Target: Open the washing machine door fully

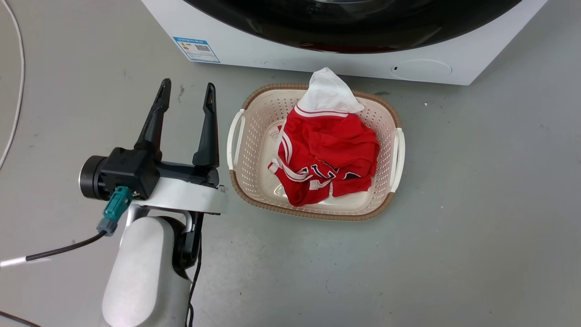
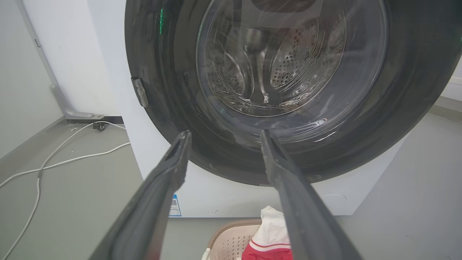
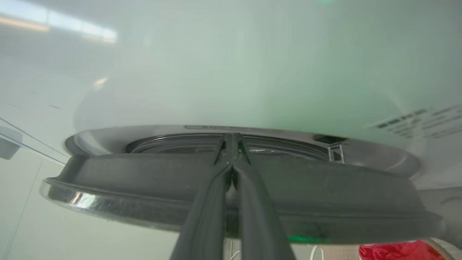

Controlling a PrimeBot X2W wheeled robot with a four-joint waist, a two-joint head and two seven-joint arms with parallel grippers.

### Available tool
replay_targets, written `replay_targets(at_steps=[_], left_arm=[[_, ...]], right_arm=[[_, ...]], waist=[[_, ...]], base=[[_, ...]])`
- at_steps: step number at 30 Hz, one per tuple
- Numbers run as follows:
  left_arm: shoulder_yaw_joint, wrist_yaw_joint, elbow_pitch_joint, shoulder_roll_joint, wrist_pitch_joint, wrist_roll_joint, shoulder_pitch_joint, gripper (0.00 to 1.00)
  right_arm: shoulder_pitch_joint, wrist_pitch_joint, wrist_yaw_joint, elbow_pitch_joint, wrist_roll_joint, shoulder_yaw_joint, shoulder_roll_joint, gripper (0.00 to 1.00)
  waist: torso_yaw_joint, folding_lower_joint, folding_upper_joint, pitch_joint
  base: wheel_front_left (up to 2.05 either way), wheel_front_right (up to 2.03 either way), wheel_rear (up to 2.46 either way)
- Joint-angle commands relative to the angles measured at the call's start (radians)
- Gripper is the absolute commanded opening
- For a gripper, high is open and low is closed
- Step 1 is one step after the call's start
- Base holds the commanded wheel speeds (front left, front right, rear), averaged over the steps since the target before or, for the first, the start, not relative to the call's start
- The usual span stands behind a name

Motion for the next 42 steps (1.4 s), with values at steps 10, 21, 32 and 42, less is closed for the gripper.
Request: replay_targets(at_steps=[10, 21, 32, 42], left_arm=[[-0.011, 0.016, 0.009, -0.001, -0.003, -0.006, -0.01, 1.0], [-0.017, 0.017, 0.032, -0.001, -0.003, -0.001, 0.014, 1.0], [-0.019, 0.016, 0.064, -0.001, -0.003, 0.011, 0.071, 1.0], [-0.026, 0.011, 0.097, -0.001, -0.003, 0.019, 0.116, 1.0]], right_arm=[[0.041, 0.173, 0.0, -0.035, 0.01, 0.037, 0.026, 0.0], [0.168, 0.331, -0.001, -0.12, 0.058, 0.039, 0.025, 0.0], [0.325, 0.408, 0.0, -0.229, 0.092, 0.047, 0.047, 0.0], [0.471, 0.445, 0.0, -0.316, 0.112, 0.069, 0.084, 0.0]], waist=[[-0.004, 0.0, 0.0, -0.007], [-0.02, 0.0, 0.0, -0.068], [-0.045, 0.0, 0.0, -0.162], [-0.056, 0.0, 0.0, -0.246]], base=[[0.0, 0.0, 0.0], [0.0, 0.0, 0.0], [0.0, 0.0, 0.0], [0.0, 0.0, 0.0]])
